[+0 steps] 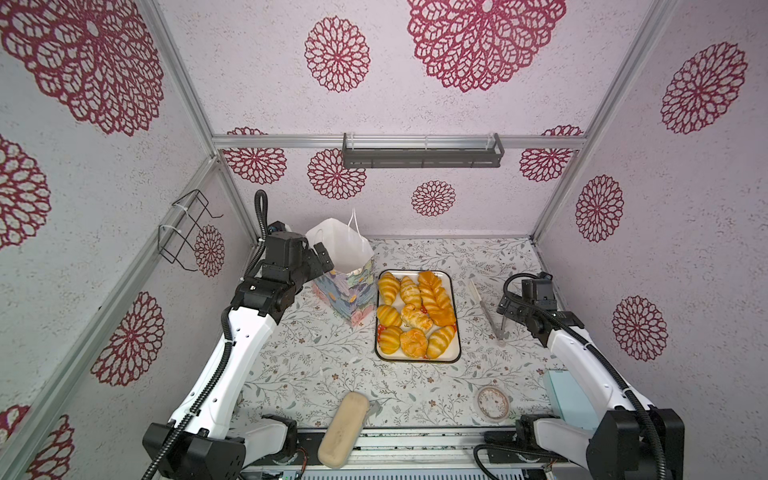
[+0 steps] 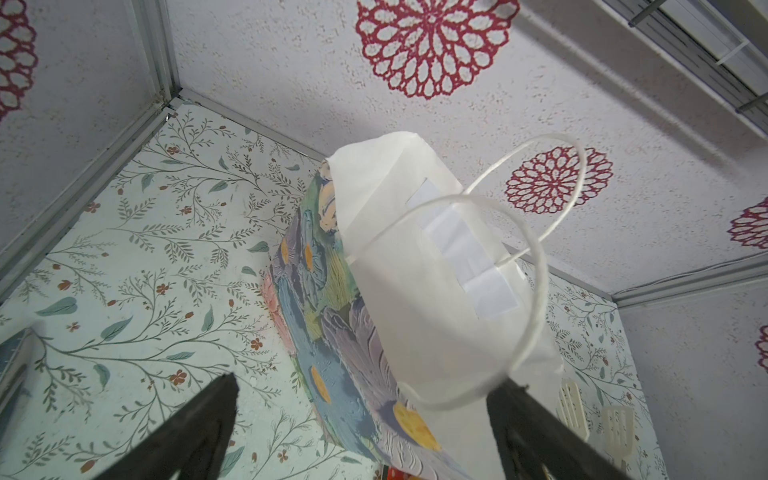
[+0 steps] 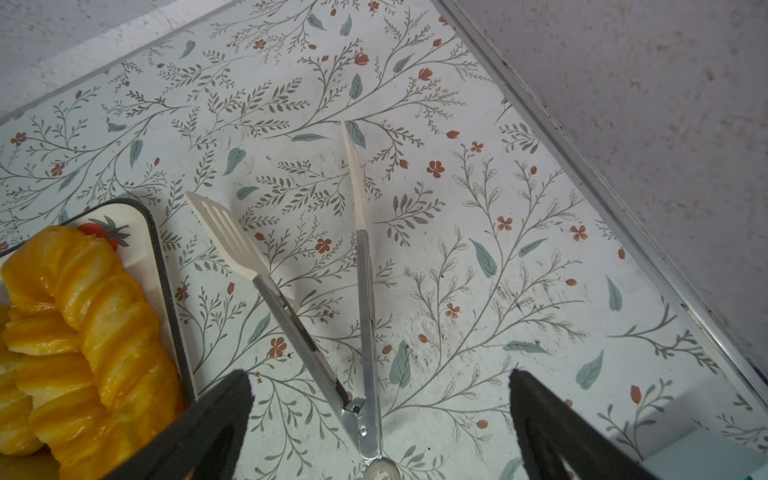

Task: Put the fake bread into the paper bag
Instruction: 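Reach the left gripper to the bag handle while the right moves over the tongs, then close the left gripper on the paper bag handle and lift it slightly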

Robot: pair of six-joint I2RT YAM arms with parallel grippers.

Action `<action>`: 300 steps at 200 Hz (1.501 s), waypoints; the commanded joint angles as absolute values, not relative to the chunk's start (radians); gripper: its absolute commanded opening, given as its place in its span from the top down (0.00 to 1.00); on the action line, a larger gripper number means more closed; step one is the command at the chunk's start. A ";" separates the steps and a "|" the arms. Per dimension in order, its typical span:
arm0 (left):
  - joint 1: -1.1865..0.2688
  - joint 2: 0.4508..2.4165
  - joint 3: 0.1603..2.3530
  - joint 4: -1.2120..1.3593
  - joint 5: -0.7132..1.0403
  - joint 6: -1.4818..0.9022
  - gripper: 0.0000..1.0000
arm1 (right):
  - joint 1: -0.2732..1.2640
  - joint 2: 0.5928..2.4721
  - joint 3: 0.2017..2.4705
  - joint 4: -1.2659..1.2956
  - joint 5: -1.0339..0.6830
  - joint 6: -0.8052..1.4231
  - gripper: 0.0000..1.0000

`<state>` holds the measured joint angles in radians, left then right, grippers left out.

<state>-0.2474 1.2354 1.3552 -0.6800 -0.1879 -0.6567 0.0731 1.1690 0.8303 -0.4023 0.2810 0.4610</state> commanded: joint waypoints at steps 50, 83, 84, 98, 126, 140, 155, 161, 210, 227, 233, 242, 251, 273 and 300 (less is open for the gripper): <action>-0.301 1.291 1.452 -0.771 -0.224 -0.715 0.03 | 0.081 1.177 0.852 -0.367 0.251 0.431 0.01; -0.319 1.327 1.463 -0.815 -0.251 -0.759 0.03 | 0.081 1.171 0.847 -0.366 0.246 0.425 0.01; -0.319 1.328 1.463 -0.816 -0.253 -0.760 0.03 | 0.081 1.171 0.847 -0.366 0.245 0.425 0.01; -0.325 1.340 1.457 -0.827 -0.270 -0.775 0.03 | 0.081 1.169 0.843 -0.363 0.240 0.426 0.01; -0.336 1.368 1.457 -0.860 -0.296 -0.801 0.03 | 0.081 1.170 0.833 -0.352 0.230 0.428 0.01; -0.338 1.375 1.446 -0.853 -0.307 -0.798 0.00 | 0.081 1.173 0.830 -0.351 0.227 0.429 0.01; -0.337 1.388 1.448 -0.852 -0.310 -0.794 0.07 | 0.083 1.175 0.828 -0.348 0.222 0.429 0.01; -0.337 1.392 1.449 -0.850 -0.311 -0.792 0.10 | 0.083 1.175 0.826 -0.347 0.222 0.429 0.01; -0.301 1.411 1.455 -0.837 -0.272 -0.759 0.34 | 0.084 1.173 0.824 -0.353 0.223 0.429 0.01; -0.269 1.407 1.452 -0.828 -0.242 -0.744 0.38 | 0.086 1.174 0.825 -0.356 0.223 0.429 0.01; -0.260 1.404 1.453 -0.825 -0.238 -0.735 0.41 | 0.086 1.174 0.825 -0.358 0.224 0.431 0.01; -0.247 1.402 1.457 -0.824 -0.230 -0.719 0.47 | 0.086 1.174 0.826 -0.359 0.226 0.431 0.01; -0.233 1.402 1.461 -0.825 -0.221 -0.705 0.50 | 0.087 1.174 0.828 -0.361 0.226 0.433 0.01; -0.199 1.407 1.470 -0.823 -0.179 -0.675 0.54 | 0.088 1.175 0.830 -0.362 0.225 0.438 0.01; -0.183 1.387 1.470 -0.791 -0.150 -0.635 0.53 | 0.096 1.175 0.828 -0.361 0.221 0.448 0.01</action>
